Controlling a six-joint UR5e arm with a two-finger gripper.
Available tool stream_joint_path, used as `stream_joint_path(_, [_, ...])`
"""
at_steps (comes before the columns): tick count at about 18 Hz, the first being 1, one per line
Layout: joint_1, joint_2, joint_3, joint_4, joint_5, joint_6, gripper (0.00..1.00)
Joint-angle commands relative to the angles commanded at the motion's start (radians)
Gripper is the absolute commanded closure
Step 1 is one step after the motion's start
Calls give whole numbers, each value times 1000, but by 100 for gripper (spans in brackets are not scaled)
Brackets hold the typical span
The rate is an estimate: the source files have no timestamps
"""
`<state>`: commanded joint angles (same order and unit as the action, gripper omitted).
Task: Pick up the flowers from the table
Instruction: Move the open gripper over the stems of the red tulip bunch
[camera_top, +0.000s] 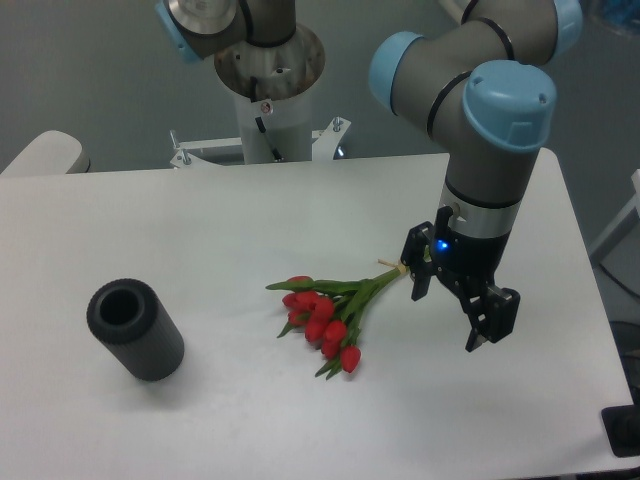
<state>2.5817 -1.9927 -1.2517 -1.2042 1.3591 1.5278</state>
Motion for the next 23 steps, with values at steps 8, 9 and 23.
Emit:
stream_joint_path(8, [-5, 24, -83, 8, 0, -78, 1])
stream_joint_path(9, [-5, 28, -103, 9, 3, -99, 1])
stream_joint_path(23, [8, 74, -454, 229, 55, -239, 0])
